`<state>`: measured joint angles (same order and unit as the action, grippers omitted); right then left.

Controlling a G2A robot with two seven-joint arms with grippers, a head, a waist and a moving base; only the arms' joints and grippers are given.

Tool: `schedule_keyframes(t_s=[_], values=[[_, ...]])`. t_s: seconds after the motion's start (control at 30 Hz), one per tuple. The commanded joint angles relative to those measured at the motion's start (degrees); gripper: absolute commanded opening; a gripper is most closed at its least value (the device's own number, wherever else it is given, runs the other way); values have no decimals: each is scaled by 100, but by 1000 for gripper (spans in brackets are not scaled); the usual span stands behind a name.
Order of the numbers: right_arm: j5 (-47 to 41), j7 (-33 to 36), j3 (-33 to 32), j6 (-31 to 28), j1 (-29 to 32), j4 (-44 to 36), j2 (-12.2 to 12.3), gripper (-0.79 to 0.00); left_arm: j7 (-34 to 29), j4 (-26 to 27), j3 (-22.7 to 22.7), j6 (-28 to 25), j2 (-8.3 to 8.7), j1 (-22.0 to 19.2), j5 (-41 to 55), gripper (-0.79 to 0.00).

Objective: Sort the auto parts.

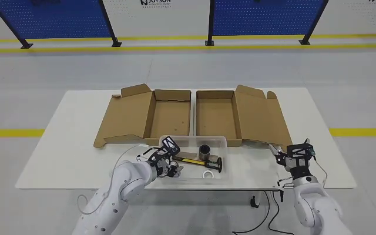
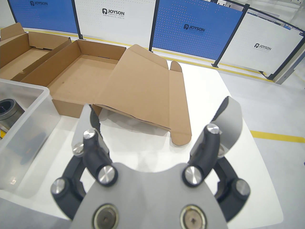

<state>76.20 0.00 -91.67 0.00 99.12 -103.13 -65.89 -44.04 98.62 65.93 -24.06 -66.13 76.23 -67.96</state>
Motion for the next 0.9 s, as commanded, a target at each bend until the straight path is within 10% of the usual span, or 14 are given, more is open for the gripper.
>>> schedule_keyframes(t_s=[0.0, 0.5, 0.87], values=[[0, 0, 0, 0, 0, 0, 0, 0, -45, 4, -13, -20, 3, -7, 29, -372], [0, 0, 0, 0, 0, 0, 0, 0, -177, 44, -19, -130, 55, 46, 30, -379], [0, 0, 0, 0, 0, 0, 0, 0, -116, -41, -89, -166, 74, -9, -80, -554]])
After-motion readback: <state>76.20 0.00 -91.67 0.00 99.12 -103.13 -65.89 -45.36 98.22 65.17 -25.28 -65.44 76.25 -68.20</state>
